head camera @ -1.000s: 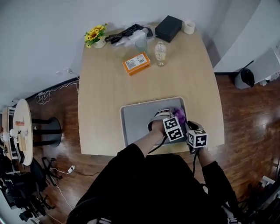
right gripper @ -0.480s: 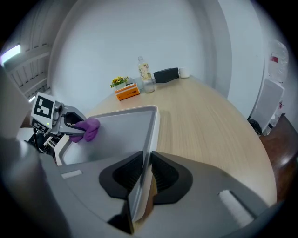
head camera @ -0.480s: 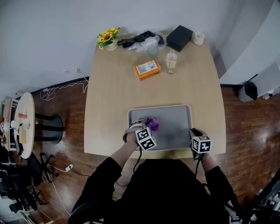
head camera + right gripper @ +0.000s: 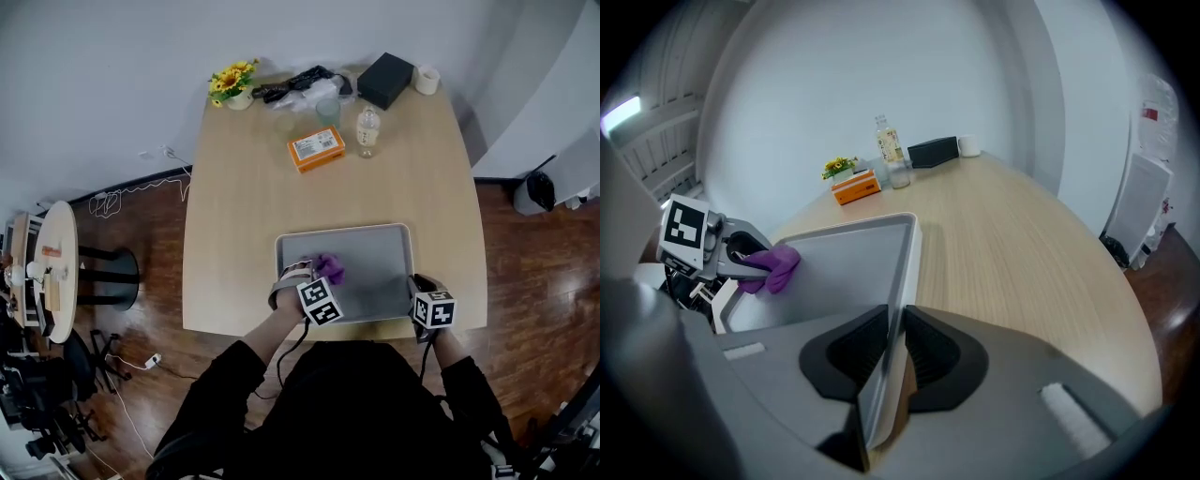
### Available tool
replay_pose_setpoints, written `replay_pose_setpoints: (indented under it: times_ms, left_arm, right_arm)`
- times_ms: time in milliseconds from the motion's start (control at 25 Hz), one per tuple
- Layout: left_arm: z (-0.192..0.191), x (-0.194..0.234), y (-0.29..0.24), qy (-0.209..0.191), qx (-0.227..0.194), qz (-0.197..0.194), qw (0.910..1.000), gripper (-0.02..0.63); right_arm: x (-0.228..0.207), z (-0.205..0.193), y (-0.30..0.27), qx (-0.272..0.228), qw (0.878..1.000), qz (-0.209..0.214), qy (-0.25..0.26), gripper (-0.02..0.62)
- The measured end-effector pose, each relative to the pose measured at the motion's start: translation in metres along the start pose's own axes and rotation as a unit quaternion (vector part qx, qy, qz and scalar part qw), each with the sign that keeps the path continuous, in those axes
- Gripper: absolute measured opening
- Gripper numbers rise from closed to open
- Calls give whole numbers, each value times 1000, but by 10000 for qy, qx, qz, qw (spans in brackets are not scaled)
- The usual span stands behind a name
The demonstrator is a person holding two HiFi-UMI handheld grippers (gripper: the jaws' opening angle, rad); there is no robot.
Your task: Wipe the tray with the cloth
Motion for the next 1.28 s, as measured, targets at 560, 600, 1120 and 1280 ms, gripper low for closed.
replay_pose_setpoints:
  times_ms: [560,600,1120,1280]
  left_arm:
    - [143,-47,-5,-127,-1317,-792,9880,89]
    - [122,-45,-3,-58,-1240,-710,9897,89]
    - [-104,-21,18,1141,-240,-45,9932,89]
    - [-97,-24,17,1019,-138,-15,9947,89]
  right_arm:
    - [-3,-1,0,-8,9999,150,74,63]
    - [-4,-2,0,-29,9999,153,62,63]
    - [-4,-2,-1,33,9998,55,163,64]
    - [-1,-2,-1,45,9998,42,181,64]
Point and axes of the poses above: the fingertips, and each gripper's own axes: y backward along the fingers, x to its left, z out of its top, the point moved 5 cm from there along y, backward along the fingers, and after that the axes turned 5 degrees about x, right-handed, at the moved point
